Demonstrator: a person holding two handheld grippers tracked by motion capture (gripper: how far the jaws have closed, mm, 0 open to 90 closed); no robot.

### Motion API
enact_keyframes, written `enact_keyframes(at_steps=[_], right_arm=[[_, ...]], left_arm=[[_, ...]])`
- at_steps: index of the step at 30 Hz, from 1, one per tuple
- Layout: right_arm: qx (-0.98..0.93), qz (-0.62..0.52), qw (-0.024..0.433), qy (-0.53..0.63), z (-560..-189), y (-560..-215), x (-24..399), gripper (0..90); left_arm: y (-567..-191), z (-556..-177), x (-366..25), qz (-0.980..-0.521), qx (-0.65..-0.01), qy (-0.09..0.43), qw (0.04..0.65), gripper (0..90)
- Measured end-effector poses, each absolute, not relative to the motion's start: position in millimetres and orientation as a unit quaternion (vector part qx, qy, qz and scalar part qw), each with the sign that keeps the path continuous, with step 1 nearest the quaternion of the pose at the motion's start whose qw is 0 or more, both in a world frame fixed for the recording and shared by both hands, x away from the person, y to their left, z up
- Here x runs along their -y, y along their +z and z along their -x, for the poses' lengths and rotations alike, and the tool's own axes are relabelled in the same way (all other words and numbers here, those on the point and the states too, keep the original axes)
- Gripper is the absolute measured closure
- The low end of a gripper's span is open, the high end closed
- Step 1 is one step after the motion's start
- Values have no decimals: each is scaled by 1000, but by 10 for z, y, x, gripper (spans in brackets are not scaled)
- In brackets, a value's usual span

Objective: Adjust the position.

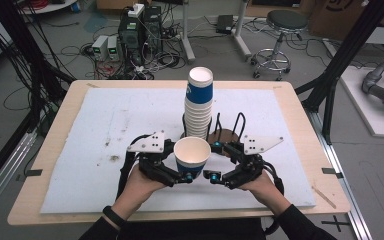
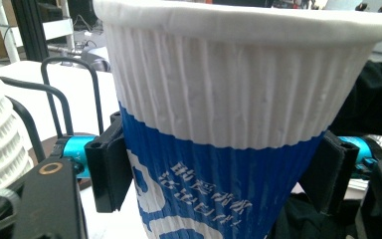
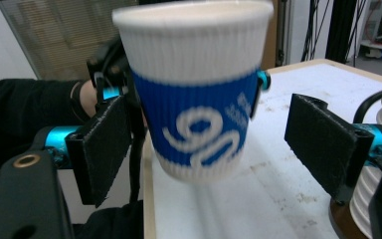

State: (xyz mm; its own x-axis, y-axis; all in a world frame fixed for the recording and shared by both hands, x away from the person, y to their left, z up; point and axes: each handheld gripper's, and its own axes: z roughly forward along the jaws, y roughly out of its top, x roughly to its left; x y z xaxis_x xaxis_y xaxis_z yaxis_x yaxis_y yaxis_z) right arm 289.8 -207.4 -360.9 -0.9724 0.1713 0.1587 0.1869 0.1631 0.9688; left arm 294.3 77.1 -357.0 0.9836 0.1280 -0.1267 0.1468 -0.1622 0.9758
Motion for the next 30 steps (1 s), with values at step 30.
enact_keyframes(at_steps=[30], right_arm=[[788, 113, 19, -605, -2854, -3863, 1782, 308]], left_arm=[[-3585, -2899, -658, -753, -90, -14, 651, 229]])
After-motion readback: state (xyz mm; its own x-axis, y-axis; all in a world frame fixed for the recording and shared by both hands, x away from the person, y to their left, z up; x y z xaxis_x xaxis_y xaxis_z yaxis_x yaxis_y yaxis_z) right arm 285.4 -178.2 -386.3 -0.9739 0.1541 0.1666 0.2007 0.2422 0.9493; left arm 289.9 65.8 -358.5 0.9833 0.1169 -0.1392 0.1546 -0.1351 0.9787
